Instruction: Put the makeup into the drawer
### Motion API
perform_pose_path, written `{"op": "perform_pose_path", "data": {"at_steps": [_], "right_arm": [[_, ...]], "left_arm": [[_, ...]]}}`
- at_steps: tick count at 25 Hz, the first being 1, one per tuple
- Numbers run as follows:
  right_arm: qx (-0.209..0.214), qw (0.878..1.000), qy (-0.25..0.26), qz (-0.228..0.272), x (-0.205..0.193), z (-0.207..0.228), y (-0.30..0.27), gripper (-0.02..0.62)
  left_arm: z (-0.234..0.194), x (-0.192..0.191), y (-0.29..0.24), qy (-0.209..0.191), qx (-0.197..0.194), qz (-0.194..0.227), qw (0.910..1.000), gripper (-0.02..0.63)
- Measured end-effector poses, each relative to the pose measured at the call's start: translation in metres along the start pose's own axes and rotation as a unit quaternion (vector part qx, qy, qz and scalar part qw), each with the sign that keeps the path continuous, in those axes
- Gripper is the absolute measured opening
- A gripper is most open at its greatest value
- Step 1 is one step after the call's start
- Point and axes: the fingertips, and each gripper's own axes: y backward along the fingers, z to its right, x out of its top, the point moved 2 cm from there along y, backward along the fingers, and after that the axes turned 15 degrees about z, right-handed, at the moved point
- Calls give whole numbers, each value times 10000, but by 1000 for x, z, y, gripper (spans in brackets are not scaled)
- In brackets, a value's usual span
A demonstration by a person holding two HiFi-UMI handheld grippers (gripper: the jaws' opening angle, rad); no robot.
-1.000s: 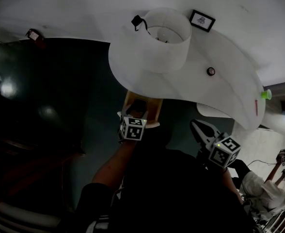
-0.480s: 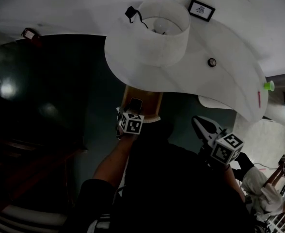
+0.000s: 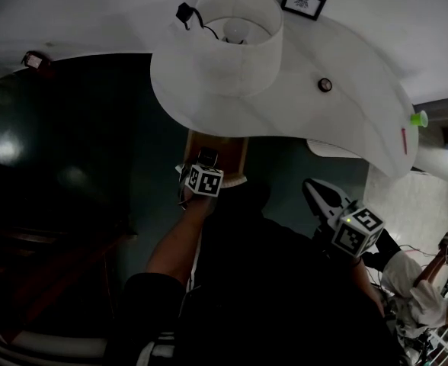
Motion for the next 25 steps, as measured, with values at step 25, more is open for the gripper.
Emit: {"op": "perform_pose_path", "data": {"at_steps": [25], "right_arm": [[-270,9994,37,192,2,12,14,17]], "left_arm": [[-1,-26,-27,-1095,152,-1425,9836,318]]}}
